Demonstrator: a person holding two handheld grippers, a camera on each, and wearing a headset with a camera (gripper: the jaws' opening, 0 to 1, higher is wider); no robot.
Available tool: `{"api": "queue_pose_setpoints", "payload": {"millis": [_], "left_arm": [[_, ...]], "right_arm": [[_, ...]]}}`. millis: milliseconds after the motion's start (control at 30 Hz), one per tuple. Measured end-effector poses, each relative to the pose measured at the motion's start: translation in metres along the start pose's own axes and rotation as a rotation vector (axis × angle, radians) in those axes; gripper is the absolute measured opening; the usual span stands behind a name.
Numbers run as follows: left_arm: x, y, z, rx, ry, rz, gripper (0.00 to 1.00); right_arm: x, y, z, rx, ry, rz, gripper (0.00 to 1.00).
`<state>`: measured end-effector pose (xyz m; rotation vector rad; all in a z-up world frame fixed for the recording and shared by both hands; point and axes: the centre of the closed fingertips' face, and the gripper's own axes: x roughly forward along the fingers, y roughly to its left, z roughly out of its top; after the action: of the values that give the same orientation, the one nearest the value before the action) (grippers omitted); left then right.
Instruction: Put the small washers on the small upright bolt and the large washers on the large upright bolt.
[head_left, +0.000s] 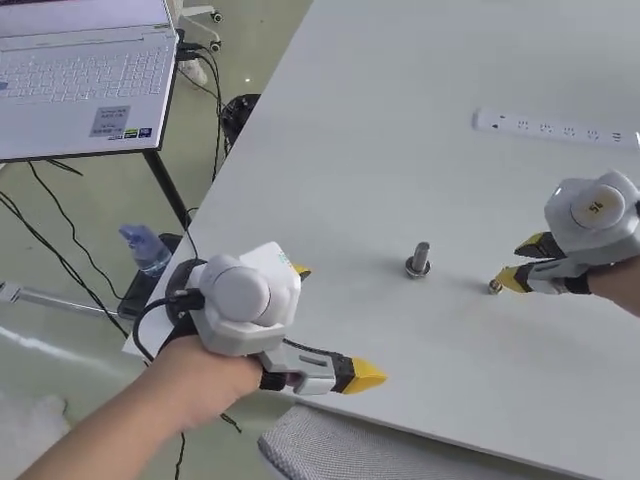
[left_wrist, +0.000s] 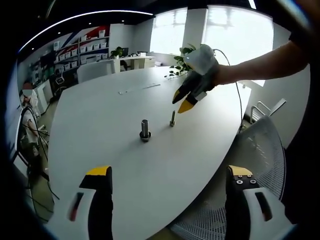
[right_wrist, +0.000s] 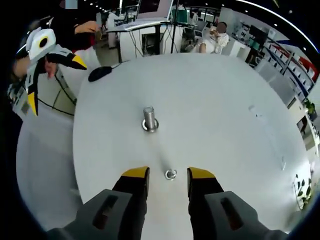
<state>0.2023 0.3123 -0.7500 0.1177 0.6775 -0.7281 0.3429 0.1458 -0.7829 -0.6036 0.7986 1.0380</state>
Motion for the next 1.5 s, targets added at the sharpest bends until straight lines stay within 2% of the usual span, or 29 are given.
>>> {"api": "queue_pose_setpoints", "payload": {"millis": [133,233,367,467,533,567,600,667,733,800,867,1033,1133,1333,1500], "left_arm": [[0.001,0.001,-0.002,0.003,0.006,0.003,0.94],[0.000,0.001,0.000,0.007,-0.007,0.007,0.93],[0.001,-0.001,-0.004,0.021,0.011,0.006,0.93],[-0.001,-0.003,-0.002,0.018,0.006,0.004,0.92],[-0.001,-0.005,0.000,0.015,-0.008,0.002,0.93],[-0.001,-0.006,0.000,0.010,-0.009,0.000,0.93],[-0.002,-0.007,0.000,0.011,-0.007,0.001,0.93],[-0.003,-0.009,0.001,0.017,-0.008,0.004,0.93],[-0.004,-0.010,0.001,0.010,-0.014,0.005,0.93],[-0.005,-0.011,0.001,0.008,-0.017,0.007,0.93],[-0.006,-0.013,0.002,0.008,-0.025,0.009,0.93],[-0.008,-0.017,0.006,-0.001,-0.050,0.012,0.94],[-0.010,-0.019,0.011,-0.038,-0.073,0.001,0.94],[-0.012,-0.019,0.014,-0.044,-0.088,0.006,0.95],[-0.013,-0.019,0.015,-0.066,-0.102,0.008,0.96]], "right_arm": [[-0.010,-0.001,-0.001,0.029,-0.031,-0.005,0.36],[-0.019,-0.001,0.001,0.042,-0.079,-0.013,0.41],[-0.033,0.007,0.002,0.102,-0.145,0.004,0.44],[-0.043,0.010,-0.002,0.113,-0.171,-0.003,0.47],[-0.051,0.011,0.001,0.115,-0.229,-0.019,0.52],[-0.057,0.012,-0.002,0.117,-0.233,-0.024,0.54],[-0.060,0.012,-0.005,0.120,-0.230,-0.026,0.54],[-0.070,0.012,-0.004,0.123,-0.271,-0.045,0.54],[-0.077,0.017,-0.008,0.140,-0.280,-0.035,0.54],[-0.085,0.019,-0.009,0.138,-0.309,-0.052,0.54],[-0.089,0.023,-0.008,0.164,-0.332,-0.043,0.56],[-0.103,0.032,-0.012,0.203,-0.379,-0.058,0.63],[-0.110,0.038,-0.015,0.295,-0.420,-0.056,0.67],[-0.120,0.050,-0.027,0.375,-0.450,-0.080,0.69],[-0.122,0.062,-0.039,0.386,-0.452,-0.083,0.72]]}}
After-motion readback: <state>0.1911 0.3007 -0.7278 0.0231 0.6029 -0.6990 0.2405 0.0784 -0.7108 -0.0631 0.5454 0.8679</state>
